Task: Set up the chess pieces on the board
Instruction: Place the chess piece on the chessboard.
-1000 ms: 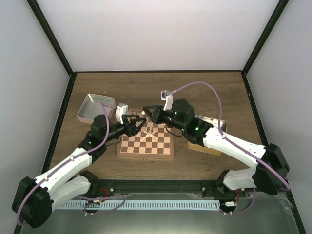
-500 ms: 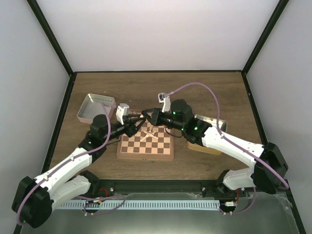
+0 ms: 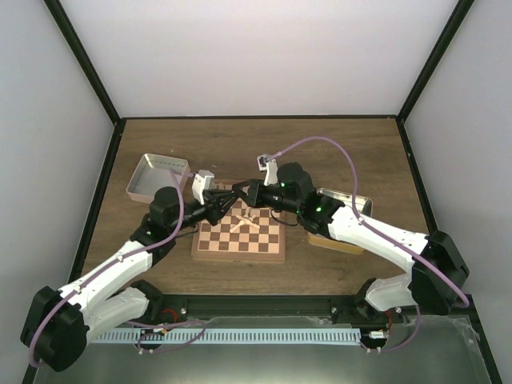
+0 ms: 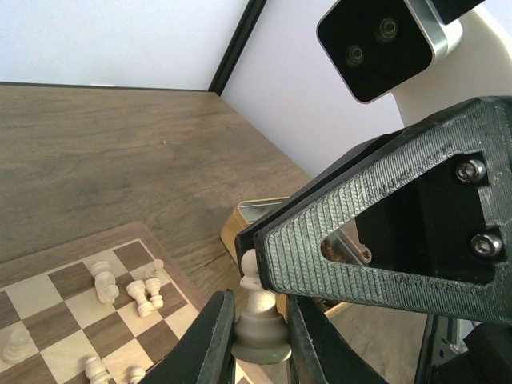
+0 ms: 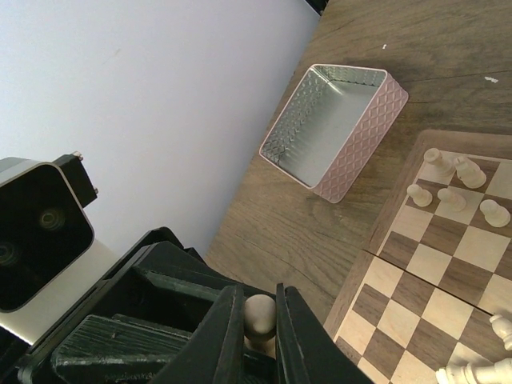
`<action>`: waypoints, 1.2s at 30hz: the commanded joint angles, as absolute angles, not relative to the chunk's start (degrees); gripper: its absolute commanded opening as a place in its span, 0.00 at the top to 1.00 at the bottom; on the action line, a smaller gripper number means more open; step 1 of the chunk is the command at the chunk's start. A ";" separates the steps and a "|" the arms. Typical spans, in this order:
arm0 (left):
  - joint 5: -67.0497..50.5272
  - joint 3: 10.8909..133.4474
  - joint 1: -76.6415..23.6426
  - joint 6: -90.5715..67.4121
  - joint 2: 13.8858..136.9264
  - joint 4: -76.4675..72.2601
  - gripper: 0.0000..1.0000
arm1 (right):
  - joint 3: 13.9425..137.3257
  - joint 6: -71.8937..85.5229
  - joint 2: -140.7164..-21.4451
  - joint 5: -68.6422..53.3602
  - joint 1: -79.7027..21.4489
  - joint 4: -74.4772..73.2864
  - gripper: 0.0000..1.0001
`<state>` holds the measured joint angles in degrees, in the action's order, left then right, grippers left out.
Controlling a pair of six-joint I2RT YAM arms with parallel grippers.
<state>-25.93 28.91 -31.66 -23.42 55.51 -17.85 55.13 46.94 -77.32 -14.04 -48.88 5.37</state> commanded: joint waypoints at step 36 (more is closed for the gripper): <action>-35.84 39.90 -35.60 20.57 51.89 0.15 0.96 | 64.92 30.26 -71.32 -42.27 -41.31 -20.39 0.56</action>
